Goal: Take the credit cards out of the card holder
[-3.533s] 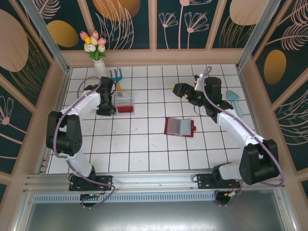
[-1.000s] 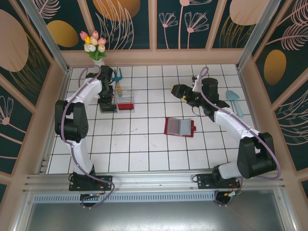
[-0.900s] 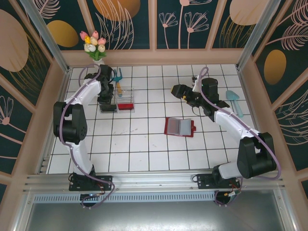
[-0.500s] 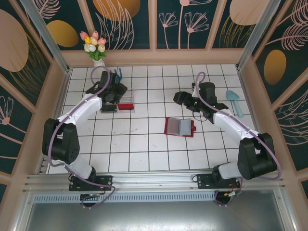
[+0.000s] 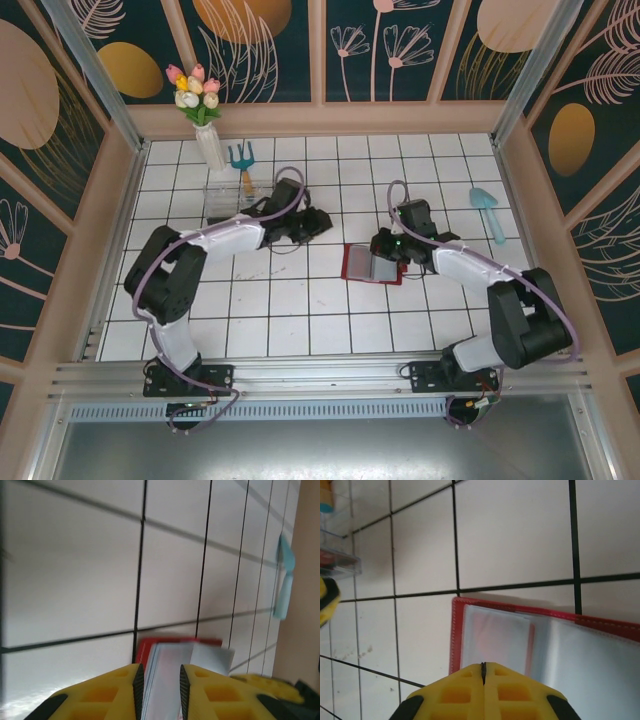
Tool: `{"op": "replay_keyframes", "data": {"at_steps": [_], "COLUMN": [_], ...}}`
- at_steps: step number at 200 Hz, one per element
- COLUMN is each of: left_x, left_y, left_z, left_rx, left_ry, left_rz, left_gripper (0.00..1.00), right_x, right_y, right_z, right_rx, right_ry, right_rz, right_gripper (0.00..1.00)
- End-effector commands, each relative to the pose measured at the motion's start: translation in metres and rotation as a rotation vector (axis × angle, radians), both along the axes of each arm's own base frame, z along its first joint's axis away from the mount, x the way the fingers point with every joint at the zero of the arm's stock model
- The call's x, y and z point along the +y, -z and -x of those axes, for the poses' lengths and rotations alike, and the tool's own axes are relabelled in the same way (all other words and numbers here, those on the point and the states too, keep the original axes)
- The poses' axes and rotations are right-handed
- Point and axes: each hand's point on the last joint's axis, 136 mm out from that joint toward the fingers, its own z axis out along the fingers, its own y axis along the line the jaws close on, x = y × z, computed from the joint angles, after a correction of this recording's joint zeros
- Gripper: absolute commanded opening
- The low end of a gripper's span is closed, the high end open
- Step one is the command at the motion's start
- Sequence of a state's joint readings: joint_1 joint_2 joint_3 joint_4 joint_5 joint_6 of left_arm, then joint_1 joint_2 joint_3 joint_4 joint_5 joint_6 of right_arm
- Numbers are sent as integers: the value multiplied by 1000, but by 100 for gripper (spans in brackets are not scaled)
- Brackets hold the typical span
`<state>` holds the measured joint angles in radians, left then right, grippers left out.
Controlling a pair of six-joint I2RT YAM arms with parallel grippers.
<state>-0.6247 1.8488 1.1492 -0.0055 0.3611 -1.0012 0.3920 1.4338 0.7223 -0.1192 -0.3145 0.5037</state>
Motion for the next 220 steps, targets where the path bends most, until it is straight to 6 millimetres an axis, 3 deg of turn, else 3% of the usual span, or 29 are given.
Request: {"op": "replay_keyframes", "data": {"at_steps": [1,20,49,110,185,220], "left_x": [-31,-38,-44,-61,-65,-67], "left_y": [5,22,34,42,54,59], "left_z": [15,25,35,48,47,50], "left_rx": [-14,22,38,52,73,92], "left_ry": [142,173,206,270,272,281], "left_rz": [46,29,9,12,-4,8], "left_gripper": [28,28,28,29,28,28], "right_x": [4,8,3,-9,-3,-6], "right_y": [20,32,47,72,41,48], "right_z": [6,7,9,20,17,21], "right_rx": [31,60,93,156,109,138], "right_ry": [-24,-36,-28,-11,-24,-25], "right_rz": [26,40,81,143,103,123], "right_gripper": [3,1,0,0,0,0]}}
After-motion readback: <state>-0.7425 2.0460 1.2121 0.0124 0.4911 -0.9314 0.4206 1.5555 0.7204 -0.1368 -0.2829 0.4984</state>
